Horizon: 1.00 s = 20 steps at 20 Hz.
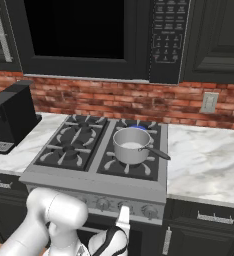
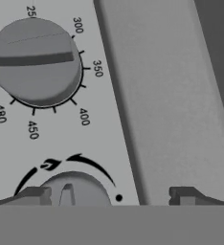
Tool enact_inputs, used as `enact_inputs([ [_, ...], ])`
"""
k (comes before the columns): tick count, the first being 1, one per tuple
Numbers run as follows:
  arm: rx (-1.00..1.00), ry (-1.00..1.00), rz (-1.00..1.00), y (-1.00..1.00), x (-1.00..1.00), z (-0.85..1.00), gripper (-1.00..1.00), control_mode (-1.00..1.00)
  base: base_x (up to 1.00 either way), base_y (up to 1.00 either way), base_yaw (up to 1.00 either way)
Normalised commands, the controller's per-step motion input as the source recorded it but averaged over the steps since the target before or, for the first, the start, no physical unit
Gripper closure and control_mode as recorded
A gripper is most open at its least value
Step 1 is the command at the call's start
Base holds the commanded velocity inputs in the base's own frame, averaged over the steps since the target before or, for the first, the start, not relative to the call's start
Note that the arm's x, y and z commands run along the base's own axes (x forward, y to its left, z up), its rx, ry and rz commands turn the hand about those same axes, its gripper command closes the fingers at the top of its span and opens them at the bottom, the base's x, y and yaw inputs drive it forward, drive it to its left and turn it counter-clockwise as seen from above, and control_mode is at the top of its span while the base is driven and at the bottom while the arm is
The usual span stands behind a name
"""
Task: Turn off the rear right burner of the stove.
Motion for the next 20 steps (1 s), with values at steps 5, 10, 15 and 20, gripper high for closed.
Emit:
enact_inputs([
  [5,-0.08,0.00,0.00,0.05,0.10,0.04,-1.00,-1.00,0.00,0.00,0.00],
  [10,-0.06,0.00,0.00,0.00,0.00,0.00,-1.00,-1.00,0.00,0.00,0.00],
  [15,-0.05,0.00,0.00,0.00,0.18,0.00,-1.00,-1.00,0.00,0.00,0.00],
  [20,-0.07,0.00,0.00,0.00,0.41,-0.01,1.00,-1.00,0.00,0.00,0.00],
])
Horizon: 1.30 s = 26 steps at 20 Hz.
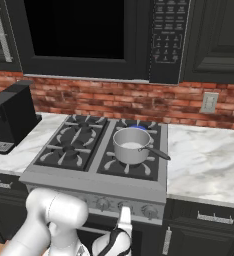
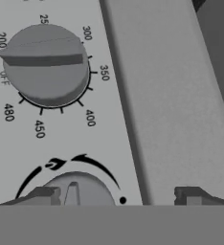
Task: Turn off the rear right burner of the stove.
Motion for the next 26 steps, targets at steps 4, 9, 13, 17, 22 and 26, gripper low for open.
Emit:
enact_inputs([
  [4,-0.08,0.00,-0.02,0.00,0.41,-0.09,1.00,-1.00,0.00,0.00,0.00],
  [9,-0.01,0.01,-0.08,0.00,0.35,-0.13,1.00,-1.00,0.00,0.00,0.00],
  [13,0.00,0.01,-0.11,0.00,0.37,-0.07,1.00,-1.00,0.00,0.00,0.00],
  [17,0.00,0.04,-0.14,0.00,0.52,0.00,1.00,-1.00,0.00,0.00,0.00],
  [22,0.00,0.11,-0.16,0.00,0.56,0.00,1.00,-1.00,0.00,0.00,0.00],
  [26,0.00,0.18,-0.17,0.00,0.45,0.00,1.00,-1.00,0.00,0.00,0.00],
])
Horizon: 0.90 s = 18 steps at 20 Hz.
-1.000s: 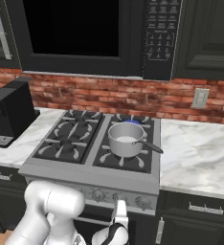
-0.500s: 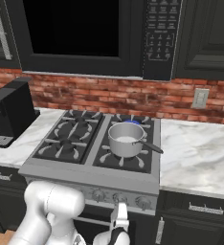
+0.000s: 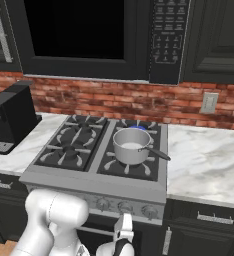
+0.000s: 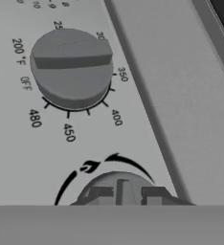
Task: Turn off the rear right burner of the stove.
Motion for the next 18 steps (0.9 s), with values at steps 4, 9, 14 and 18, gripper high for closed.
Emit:
enact_inputs([
  [4,0.02,0.20,-0.17,0.00,0.51,0.05,1.00,-1.00,0.00,0.00,0.00],
  [9,0.04,0.21,-0.16,0.00,0.53,0.19,1.00,-1.00,0.00,0.00,0.00],
  [14,0.09,0.19,-0.19,0.00,0.46,0.21,1.00,-1.00,0.00,0.00,0.00],
  [18,0.14,0.17,-0.20,0.00,0.46,0.25,1.00,-1.00,0.00,0.00,0.00],
])
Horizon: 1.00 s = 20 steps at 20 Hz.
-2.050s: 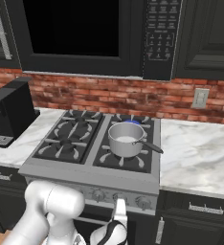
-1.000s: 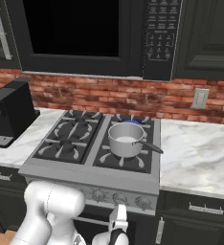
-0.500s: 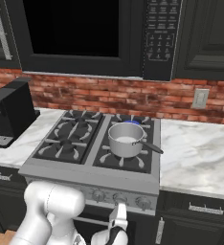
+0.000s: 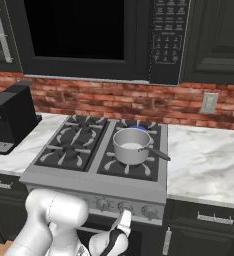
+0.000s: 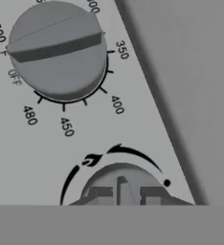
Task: Turn off the rear right burner of the stove.
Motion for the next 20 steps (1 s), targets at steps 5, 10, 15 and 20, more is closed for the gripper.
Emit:
enact_inputs([
  [5,0.19,0.12,-0.19,0.00,0.35,0.26,1.00,-1.00,0.00,0.00,0.00],
  [10,0.25,0.09,-0.19,0.00,0.27,0.28,1.00,-1.00,0.00,0.00,0.00],
  [15,0.29,0.01,-0.17,0.00,0.19,0.21,1.00,-1.00,0.00,0.00,0.00],
  [20,0.31,0.00,-0.14,0.00,0.23,0.22,1.00,-1.00,0.00,0.00,0.00],
])
